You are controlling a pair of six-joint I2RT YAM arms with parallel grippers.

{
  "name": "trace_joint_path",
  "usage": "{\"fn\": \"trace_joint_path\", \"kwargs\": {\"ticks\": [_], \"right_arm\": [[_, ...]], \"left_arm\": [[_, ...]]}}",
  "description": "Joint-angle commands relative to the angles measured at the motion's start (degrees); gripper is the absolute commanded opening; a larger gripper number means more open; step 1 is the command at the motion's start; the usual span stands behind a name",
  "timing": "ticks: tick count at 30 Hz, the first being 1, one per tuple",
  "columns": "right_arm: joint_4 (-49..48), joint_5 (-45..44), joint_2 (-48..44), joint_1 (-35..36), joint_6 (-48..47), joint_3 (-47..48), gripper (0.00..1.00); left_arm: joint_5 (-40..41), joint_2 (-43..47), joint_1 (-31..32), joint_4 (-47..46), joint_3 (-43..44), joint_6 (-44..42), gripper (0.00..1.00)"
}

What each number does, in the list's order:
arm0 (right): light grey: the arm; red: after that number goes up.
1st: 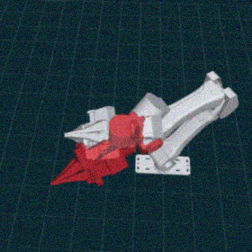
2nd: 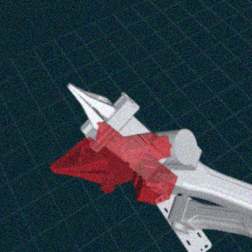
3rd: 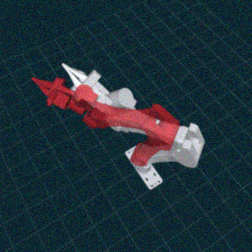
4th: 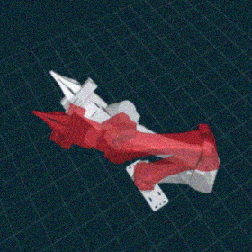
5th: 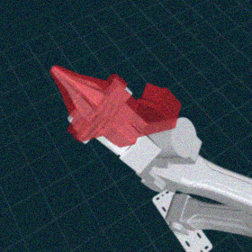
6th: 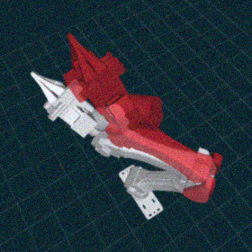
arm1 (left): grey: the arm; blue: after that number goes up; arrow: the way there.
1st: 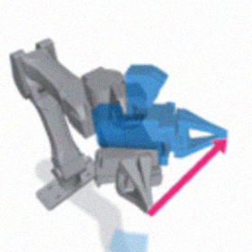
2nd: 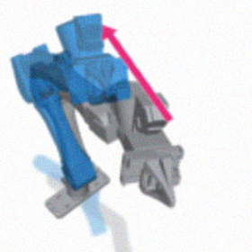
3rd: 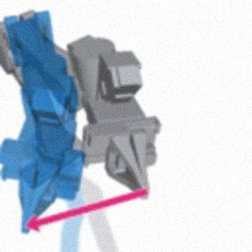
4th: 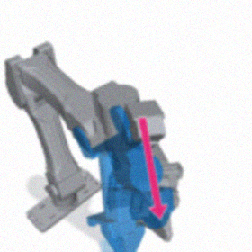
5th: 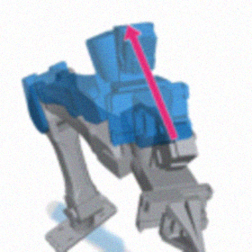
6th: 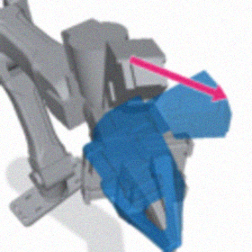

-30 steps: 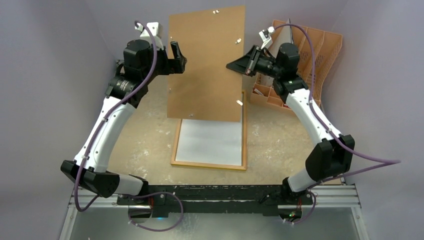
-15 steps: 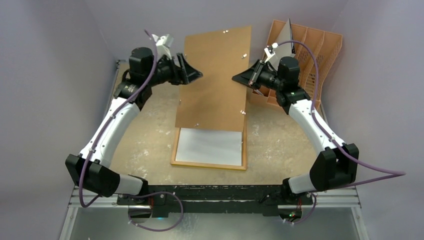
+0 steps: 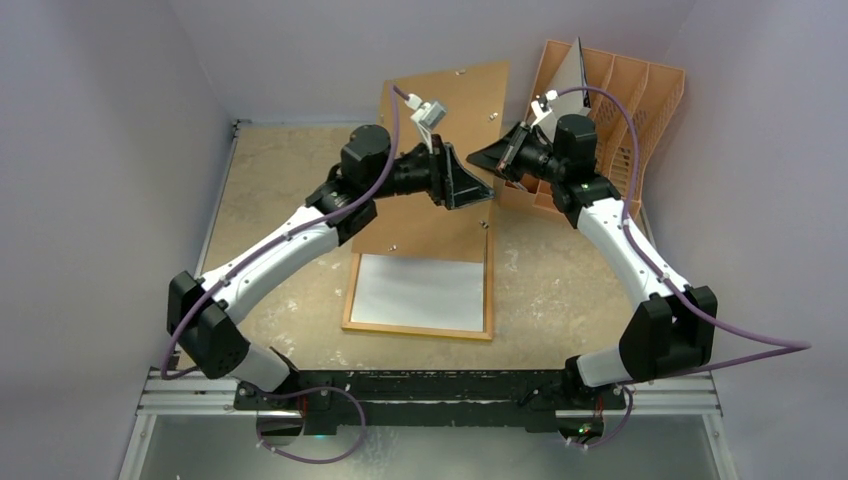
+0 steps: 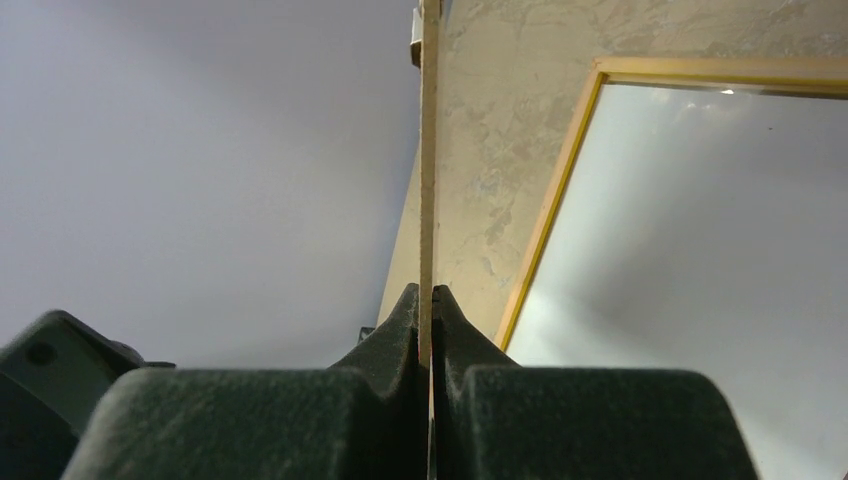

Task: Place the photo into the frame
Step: Turn over the photo frame item, then adjust the photo frame item.

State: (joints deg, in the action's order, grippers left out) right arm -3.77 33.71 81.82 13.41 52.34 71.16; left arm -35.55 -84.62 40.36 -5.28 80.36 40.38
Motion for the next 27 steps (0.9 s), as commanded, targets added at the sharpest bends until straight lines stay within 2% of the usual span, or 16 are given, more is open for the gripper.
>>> {"fn": "trace_joint_path", "kwargs": {"ticks": [1,11,18,23,27], "right_arm": [[-4.11,1.12,-1.22,-0.22,1.46,3.98,0.00],[-3.09,1.16,-2.19,-0.21,0.88,3.99,0.00],[-0.95,0.47,-1.90,-0.16,1.00,4.64,0.00],[1.11,1.02,-1.16,-0.18,0.56,5.44,0.00],[2.77,0.53,-0.41,-0.13,-0.20,6.23,0.00]], "left_arm": [[1.34,-3.91,2.74,-4.67,2.09,0.68,0.55],[0.39,-8.89,5.70,-3.38,3.93,-1.36,0.48],[4.74,-8.05,5.89,8.63,4.99,-8.10,0.44],[2.41,-7.90,6.01,18.50,5.42,-12.97,0.40],[0.23,-6.37,6.00,22.36,3.92,-15.69,0.37]]}}
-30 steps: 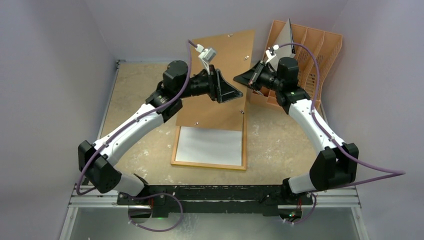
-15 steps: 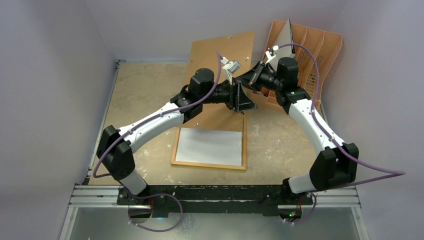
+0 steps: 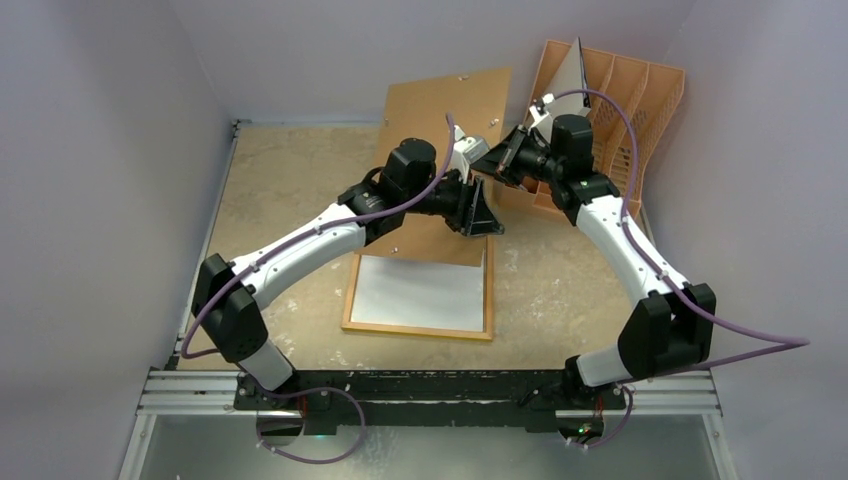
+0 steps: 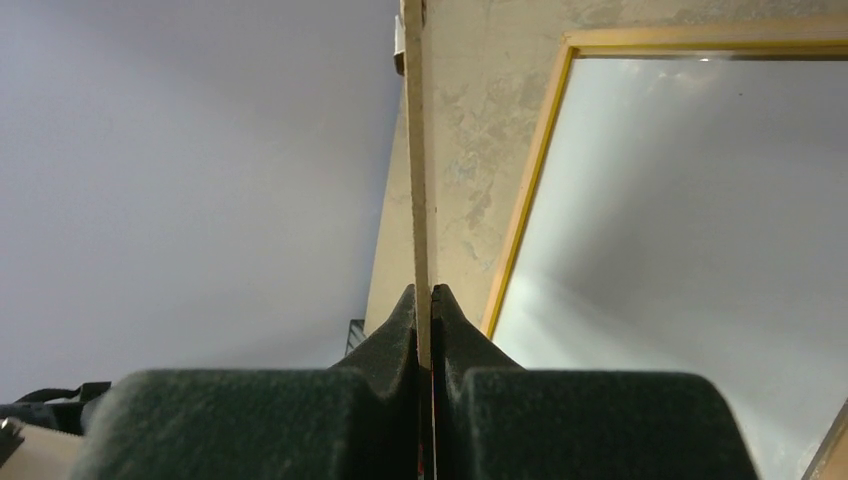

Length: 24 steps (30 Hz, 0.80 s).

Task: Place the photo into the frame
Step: Adjust the photo frame item.

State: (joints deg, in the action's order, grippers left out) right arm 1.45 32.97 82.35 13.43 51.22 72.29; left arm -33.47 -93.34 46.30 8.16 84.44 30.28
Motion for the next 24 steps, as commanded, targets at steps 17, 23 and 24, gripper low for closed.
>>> {"fn": "trace_joint_path", "kwargs": {"ticks": [17,23,24], "right_arm": [[-1.88,0.59,-0.06,-0.23,0.14,5.07,0.00],[-3.70,4.16,-0.52,-0.34,-1.36,3.14,0.00],[-4.15,5.41,-0.56,-0.34,-1.47,2.71,0.00]], "left_arm": [[-6.47,4.58,-0.25,22.30,1.36,-16.91,0.34],[-3.20,8.89,-7.31,15.80,-0.96,-11.38,0.38],[-3.64,10.02,-9.44,13.66,-2.14,-9.65,0.40]]}}
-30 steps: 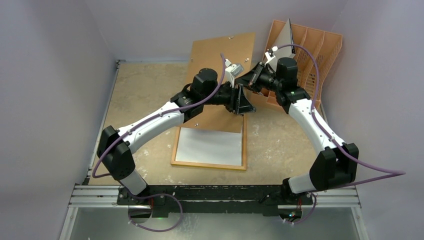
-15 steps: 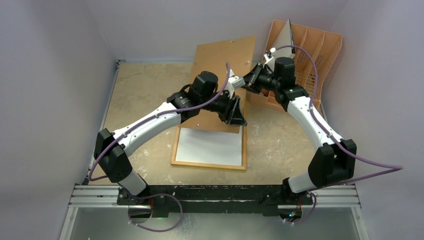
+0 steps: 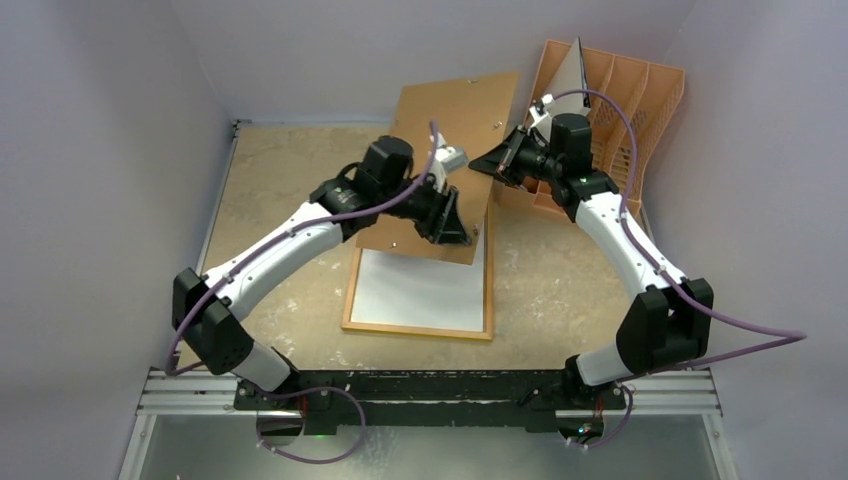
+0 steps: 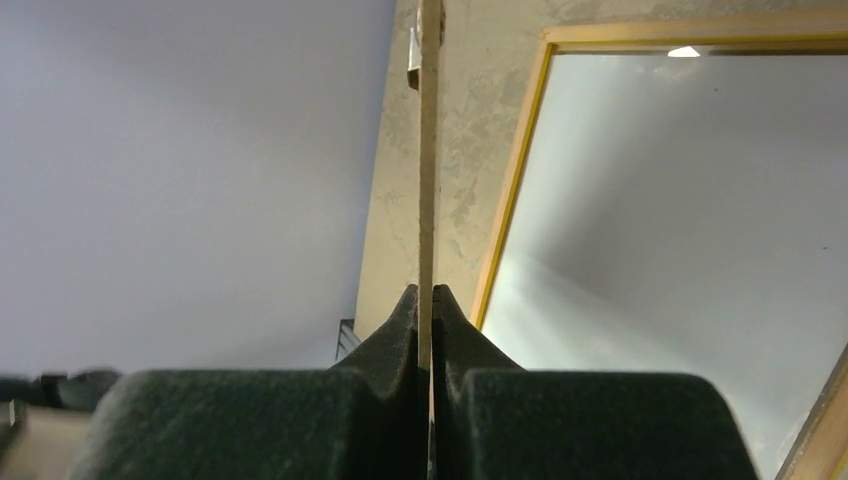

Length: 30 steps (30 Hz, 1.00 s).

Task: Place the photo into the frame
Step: Adjust the photo frame item, then place the photo frame item in the photo frame.

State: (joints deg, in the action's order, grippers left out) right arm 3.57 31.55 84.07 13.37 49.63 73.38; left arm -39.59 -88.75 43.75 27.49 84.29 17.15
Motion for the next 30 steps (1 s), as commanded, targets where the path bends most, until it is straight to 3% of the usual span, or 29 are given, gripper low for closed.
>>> {"fn": "trace_joint_path", "kwargs": {"ticks": [1,6,9,18,30], "right_arm": [[-7.01,8.23,-2.25,-0.27,0.13,0.89,0.00],[-8.99,14.29,-2.16,-0.27,-0.14,-1.22,0.00],[-8.46,16.59,-2.20,-0.27,-1.05,-2.42,0.00],[1.05,16.05,-0.68,-0.27,-6.63,-5.75,0.00],[-6.21,12.27,-2.77,-0.27,2.24,-18.37,0.00]], "left_arm": [[2.28,6.92,-9.53,-7.70,-3.01,5.11,0.41],[7.49,11.16,-15.40,-10.13,-4.84,6.88,0.52],[15.75,12.30,-17.86,-8.26,-5.33,8.16,0.57],[33.80,12.23,-24.19,0.39,-8.19,14.13,0.67],[37.37,9.29,-28.44,-0.59,-19.21,18.24,0.65]]}}
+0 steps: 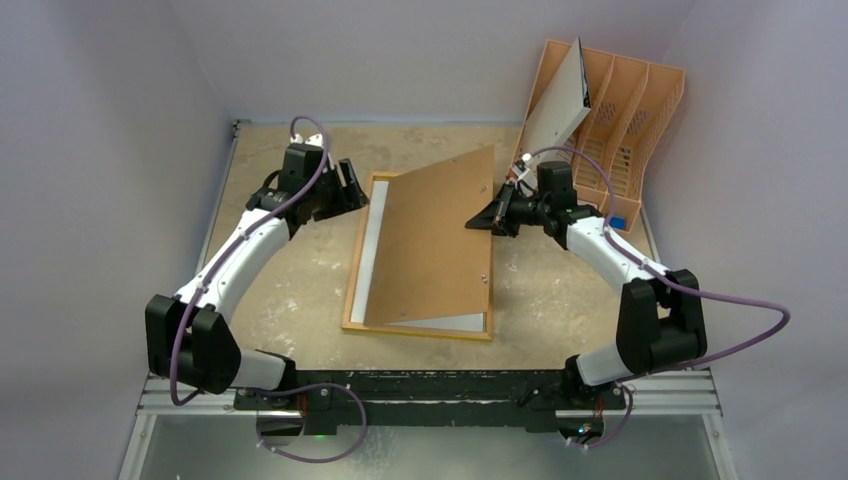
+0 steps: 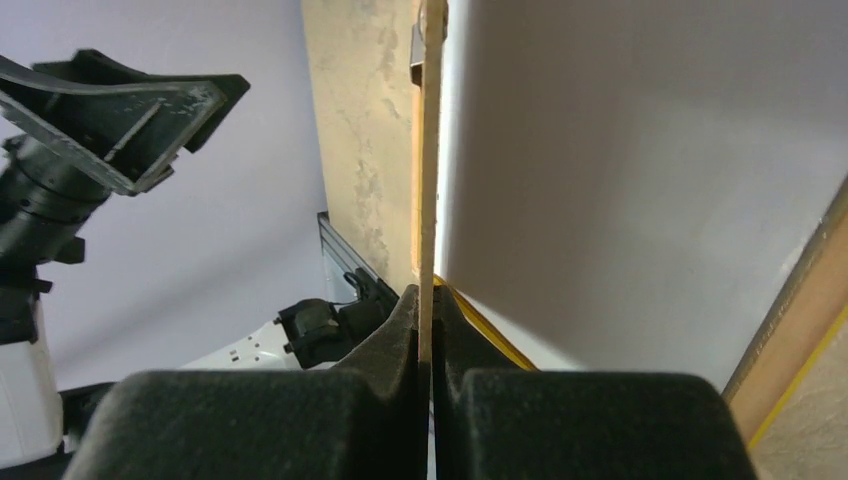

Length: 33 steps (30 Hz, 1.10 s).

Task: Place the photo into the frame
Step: Place the photo frame item in the photo frame.

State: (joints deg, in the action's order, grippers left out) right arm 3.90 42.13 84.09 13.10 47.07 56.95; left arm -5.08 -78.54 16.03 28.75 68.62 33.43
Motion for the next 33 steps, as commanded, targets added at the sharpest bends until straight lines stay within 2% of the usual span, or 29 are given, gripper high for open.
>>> {"fn": "trace_joint_path", "kwargs": {"ticks": [1,10,15,20,33], "right_arm": [[-6.80,1.49,-2.75,-0.01,5.06,-2.49,0.00],[-11.38,2.65,-0.72,-0.01,5.09,-3.41,0.00],[-13.89,3.92,1.37,-0.01,4.52,-2.83,0.00],[-16.14,4.91,3.50,0.00,4.33,-2.68,0.00],[-18.95,7.43,7.48,-0.01,6.37,-3.01,0.00]], "left_arm": [[3.54,-1.16,-0.86,-2.50,-4.61,2.03,0.64],[4.92,-5.72,-1.27,-6.51,-9.73,2.13,0.56],[8.59,-7.60,-1.35,-8.26,-11.39,1.65,0.52],[8.71,-9.84,-1.35,-9.88,-12.92,1.25,0.42],[7.18,-15.32,-1.35,-12.09,-16.16,0.94,0.38]]}}
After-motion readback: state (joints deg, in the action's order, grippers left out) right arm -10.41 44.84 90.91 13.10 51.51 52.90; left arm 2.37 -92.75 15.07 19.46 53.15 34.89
